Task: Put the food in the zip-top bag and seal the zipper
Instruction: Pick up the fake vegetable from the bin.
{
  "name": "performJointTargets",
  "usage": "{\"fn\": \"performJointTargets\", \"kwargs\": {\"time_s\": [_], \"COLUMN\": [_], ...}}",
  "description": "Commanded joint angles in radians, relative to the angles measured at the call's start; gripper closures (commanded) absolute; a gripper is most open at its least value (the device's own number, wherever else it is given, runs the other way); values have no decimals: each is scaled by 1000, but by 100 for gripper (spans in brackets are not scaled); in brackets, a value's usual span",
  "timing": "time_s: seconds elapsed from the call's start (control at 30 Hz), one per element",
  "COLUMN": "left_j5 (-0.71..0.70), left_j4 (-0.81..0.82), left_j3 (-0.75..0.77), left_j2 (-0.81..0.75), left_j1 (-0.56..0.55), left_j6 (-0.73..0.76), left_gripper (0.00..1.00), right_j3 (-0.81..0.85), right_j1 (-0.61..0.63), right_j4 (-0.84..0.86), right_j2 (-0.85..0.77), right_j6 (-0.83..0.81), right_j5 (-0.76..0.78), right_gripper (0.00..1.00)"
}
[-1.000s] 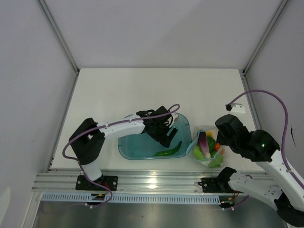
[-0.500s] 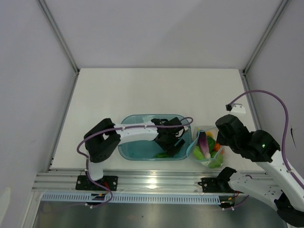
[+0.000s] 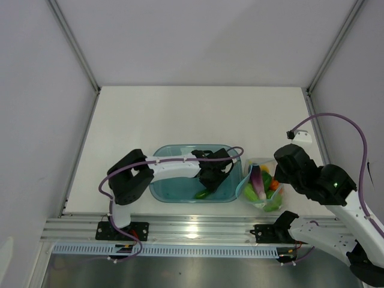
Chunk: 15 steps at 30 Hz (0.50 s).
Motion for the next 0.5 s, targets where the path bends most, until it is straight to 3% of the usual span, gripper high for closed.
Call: {"fn": "performJointTargets", "kwargs": {"time_s": [0.0,0.13,0.23,0.47], "left_j5": [-38,-93,-148,-235], "left_j4": [38,17,-14,-80], "left_j3": [-2,4,9,7], "left_j2": [-23,-48,-95,-291], "left_j1": [0,1,3,19], "left_j6": [-7,1,1,-33], "left_gripper": [64,76,91,98], "right_j3": [32,28,44,45], "right_j1": [-3,-3,-3,-3], "right_j4": [3,6,-5,0], "right_j2": [-9,-2,13,22], "right_j6": [11,6,7,3], "right_j5": [13,16,22,21], "right_gripper": [100,100,100,100]}}
